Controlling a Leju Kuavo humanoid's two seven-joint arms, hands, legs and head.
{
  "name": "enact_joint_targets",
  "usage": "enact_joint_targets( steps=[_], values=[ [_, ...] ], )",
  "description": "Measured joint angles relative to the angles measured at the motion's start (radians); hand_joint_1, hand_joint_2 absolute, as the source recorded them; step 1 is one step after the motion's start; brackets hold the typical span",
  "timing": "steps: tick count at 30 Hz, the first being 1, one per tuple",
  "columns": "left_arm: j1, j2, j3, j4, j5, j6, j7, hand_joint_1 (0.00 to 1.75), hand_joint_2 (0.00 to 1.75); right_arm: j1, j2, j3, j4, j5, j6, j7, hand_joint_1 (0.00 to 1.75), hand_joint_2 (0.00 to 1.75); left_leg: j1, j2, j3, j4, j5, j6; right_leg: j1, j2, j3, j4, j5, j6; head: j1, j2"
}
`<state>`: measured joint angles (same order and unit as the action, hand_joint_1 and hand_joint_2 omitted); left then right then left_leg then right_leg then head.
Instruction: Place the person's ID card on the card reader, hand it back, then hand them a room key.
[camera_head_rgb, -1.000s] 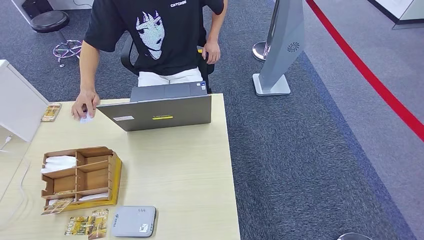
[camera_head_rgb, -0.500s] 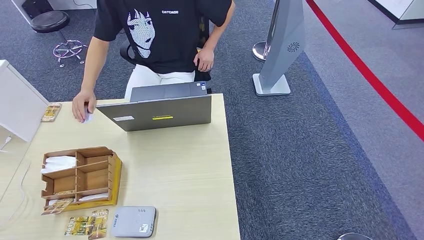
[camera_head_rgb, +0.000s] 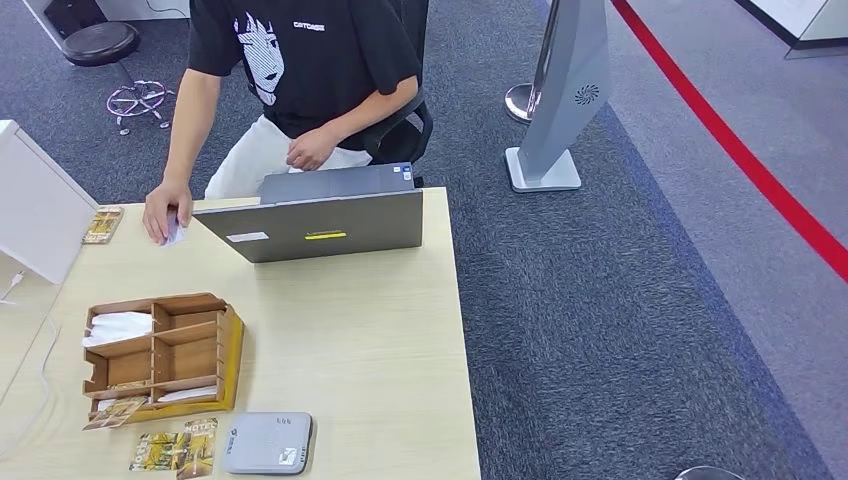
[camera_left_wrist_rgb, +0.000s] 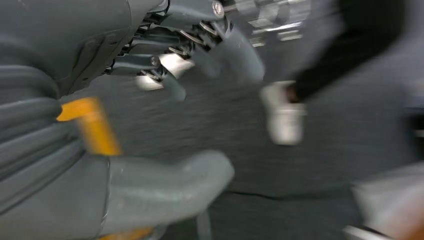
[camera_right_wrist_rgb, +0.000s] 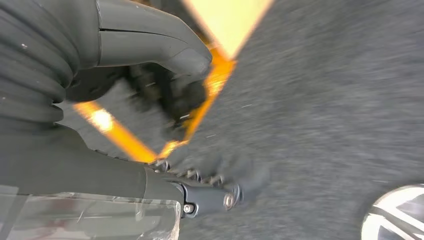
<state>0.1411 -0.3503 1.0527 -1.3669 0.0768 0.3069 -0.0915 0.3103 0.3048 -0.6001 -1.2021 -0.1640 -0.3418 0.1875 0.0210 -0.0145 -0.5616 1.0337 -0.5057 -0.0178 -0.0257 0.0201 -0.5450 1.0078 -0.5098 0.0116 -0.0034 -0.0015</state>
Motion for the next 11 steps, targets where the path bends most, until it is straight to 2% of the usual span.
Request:
enact_joint_targets(
  steps=[5,8,11],
  values=[
    [-0.099,0.026,0.139,0.372,-0.076,0.035,0.062,1.75,1.75,-0.004,0.000,0.004,0.069,0.060,0.018,0.116,1.75,1.75,0.000,-0.001,0.000,0.000,0.000,0.000,0.000,-0.001,0.000,0.000,0.000,0.000,0.001,0.000],
    [-0.122,0.051,0.163,0.552,-0.145,0.047,0.109,1.75,1.75,0.005,0.000,0.017,0.084,0.065,0.044,0.164,1.75,1.75,0.000,0.000,0.000,0.000,0.000,0.000,0.000,-0.001,0.000,0.000,0.000,0.000,0.002,0.000],
    [-0.133,0.073,0.172,0.658,-0.171,0.045,0.126,1.75,1.75,0.017,0.000,0.027,0.088,0.092,0.088,0.194,1.75,1.75,0.000,0.000,0.000,0.000,0.000,0.000,0.000,-0.001,-0.001,-0.001,0.000,0.000,0.002,0.000]
  ],
)
